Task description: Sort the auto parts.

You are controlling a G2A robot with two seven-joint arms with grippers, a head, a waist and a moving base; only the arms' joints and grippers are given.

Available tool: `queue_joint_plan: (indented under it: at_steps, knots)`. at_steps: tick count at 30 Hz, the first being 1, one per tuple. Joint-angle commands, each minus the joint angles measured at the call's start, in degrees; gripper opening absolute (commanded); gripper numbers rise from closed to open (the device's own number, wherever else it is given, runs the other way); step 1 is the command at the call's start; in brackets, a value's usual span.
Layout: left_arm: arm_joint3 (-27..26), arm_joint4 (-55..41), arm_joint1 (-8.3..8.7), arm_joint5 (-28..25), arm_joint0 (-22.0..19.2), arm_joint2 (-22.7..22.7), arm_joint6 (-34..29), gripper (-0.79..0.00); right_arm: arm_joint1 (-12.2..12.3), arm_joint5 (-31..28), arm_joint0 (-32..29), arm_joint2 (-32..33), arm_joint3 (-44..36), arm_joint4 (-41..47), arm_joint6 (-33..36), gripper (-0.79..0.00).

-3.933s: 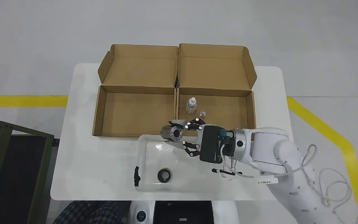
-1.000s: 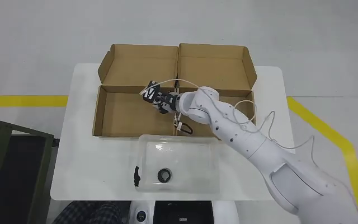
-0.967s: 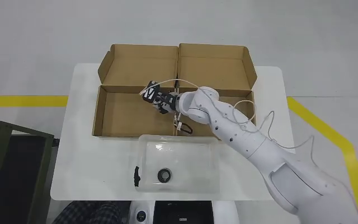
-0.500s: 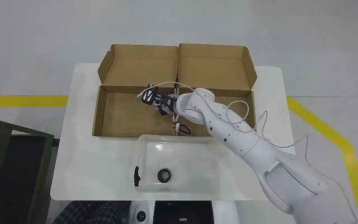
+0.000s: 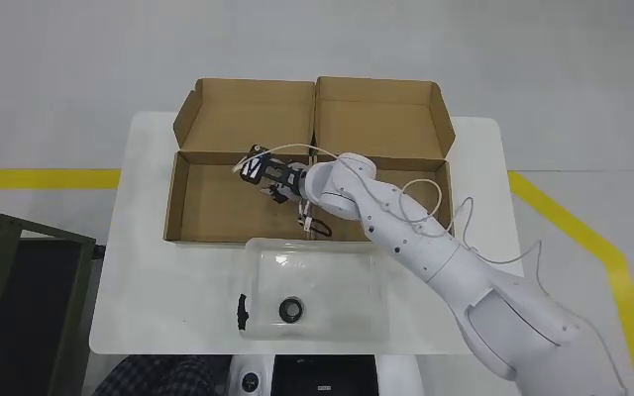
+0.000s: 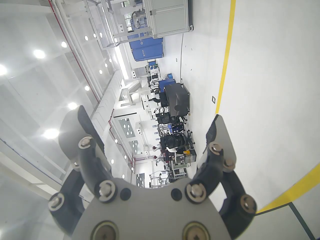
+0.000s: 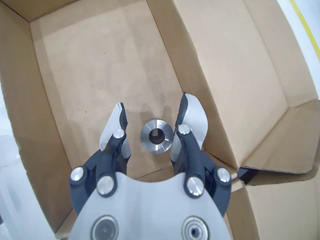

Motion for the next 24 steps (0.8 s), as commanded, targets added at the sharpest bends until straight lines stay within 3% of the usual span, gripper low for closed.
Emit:
queue_joint_plan:
  at_steps: [1, 11, 24]
  knots:
    - [0.0, 0.0, 0.0, 0.0, 0.0, 0.0, 0.0, 0.0, 0.5, -0.7, -0.7, 1.1, -2.6, -0.4, 0.5, -0.363]
    - [0.0, 0.0, 0.0, 0.0, 0.0, 0.0, 0.0, 0.0, 4.1, -7.7, -8.4, 7.2, -19.2, -3.0, 5.0, -0.388]
    - [0.0, 0.0, 0.0, 0.0, 0.0, 0.0, 0.0, 0.0, 9.6, -13.5, -25.9, 15.8, -39.8, -10.8, 10.9, -0.348]
